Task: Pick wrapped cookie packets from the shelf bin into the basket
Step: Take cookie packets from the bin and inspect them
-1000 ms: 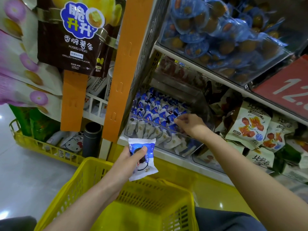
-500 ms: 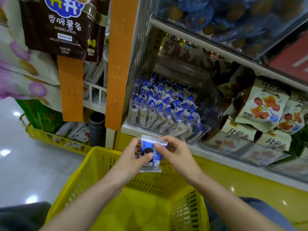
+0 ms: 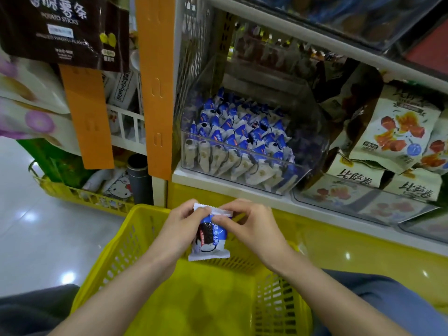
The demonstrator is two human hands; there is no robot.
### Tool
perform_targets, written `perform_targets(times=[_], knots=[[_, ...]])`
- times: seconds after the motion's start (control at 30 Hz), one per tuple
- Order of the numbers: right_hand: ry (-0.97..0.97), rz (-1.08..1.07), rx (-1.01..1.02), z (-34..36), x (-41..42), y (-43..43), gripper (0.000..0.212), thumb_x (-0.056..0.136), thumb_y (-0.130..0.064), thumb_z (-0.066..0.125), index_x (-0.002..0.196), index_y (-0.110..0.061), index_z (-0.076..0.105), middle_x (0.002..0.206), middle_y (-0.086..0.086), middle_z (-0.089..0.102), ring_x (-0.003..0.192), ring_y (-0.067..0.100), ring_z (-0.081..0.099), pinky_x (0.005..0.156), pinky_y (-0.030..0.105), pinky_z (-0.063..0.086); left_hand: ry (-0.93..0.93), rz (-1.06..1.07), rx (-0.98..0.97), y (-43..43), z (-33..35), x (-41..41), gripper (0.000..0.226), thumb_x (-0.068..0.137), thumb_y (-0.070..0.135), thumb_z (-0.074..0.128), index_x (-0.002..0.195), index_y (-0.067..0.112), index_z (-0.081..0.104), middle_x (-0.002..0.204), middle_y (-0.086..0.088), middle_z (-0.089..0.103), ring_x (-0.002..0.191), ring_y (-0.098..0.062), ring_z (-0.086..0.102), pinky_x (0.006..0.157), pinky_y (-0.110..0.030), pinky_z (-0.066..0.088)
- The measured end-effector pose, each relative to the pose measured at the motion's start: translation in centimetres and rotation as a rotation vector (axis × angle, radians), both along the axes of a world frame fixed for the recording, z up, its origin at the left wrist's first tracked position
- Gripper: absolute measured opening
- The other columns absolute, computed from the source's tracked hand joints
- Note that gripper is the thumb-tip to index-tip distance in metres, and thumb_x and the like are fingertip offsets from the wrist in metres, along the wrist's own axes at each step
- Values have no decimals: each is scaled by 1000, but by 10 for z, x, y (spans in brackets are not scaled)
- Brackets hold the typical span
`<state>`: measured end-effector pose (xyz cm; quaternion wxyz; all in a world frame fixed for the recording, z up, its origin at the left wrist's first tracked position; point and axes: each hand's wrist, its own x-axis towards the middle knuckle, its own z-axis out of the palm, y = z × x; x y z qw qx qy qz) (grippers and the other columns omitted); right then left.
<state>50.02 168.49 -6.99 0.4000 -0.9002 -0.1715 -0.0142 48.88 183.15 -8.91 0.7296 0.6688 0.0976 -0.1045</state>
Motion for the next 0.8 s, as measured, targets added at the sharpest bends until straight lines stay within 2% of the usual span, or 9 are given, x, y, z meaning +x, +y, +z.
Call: perform_targets(times=[0.07,0.13,0.23,0.3,0.43,0.5,0.6,0.7,0.8], knots=[[-79,23,-82,2,0,-2,13,79,-30,71,90,-22,74,74,-17,62,67,-7,55,61,10,40,20,-5,-10,1,1,-1,24,91,18,53,67,15,50,73,-12,53,68,-14,56,54,-21,40],[-93,-8,-36,3,-1,-2,8,80,-26,71,85,-22,75,68,-19,61,64,-8,55,61,9,40,22,-31,-54,1,3,-1,18,90,22,55,79,8,59,81,-16,64,73,-13,63,59,-22,48],[160,-158,307,9,3,-3,11,83,-15,67,74,-20,70,57,-13,62,56,-3,57,56,21,52,8,-85,-138,3,7,-1,34,78,27,65,102,3,59,96,-17,69,86,-18,65,78,-33,50],[322,-232,511,15,6,-6,11,87,-9,61,78,-13,67,66,-3,67,56,1,61,53,18,52,-18,-82,-125,3,7,-1,37,74,20,70,106,9,57,100,-13,70,90,-20,66,81,-33,49],[620,-266,709,17,5,-10,8,90,-11,57,85,-7,61,80,7,69,64,5,65,60,17,54,-67,68,-174,4,7,1,29,78,12,67,105,8,58,100,-10,71,94,-22,67,86,-36,52],[731,-208,696,14,2,-8,6,91,-10,56,92,-5,58,85,11,68,67,9,66,64,19,56,-94,125,-218,6,7,3,21,83,13,62,102,7,59,93,-7,73,84,-16,69,74,-26,56],[721,-90,516,9,-3,-3,22,91,-5,54,112,0,52,93,19,66,69,12,66,66,20,55,-155,171,-170,7,6,3,7,88,12,56,93,10,61,76,2,74,67,-5,67,58,-14,51],[583,-51,329,7,-3,0,41,83,-1,65,119,-4,47,110,18,65,86,18,63,80,28,52,-234,168,5,9,5,3,10,90,11,55,91,10,65,79,-2,73,70,-7,65,61,-14,50],[487,-19,288,7,-4,3,37,79,-5,70,112,-9,54,112,8,63,100,19,60,91,36,49,-260,109,100,9,4,1,14,92,13,53,95,8,66,87,-10,71,79,-16,66,68,-23,52]])
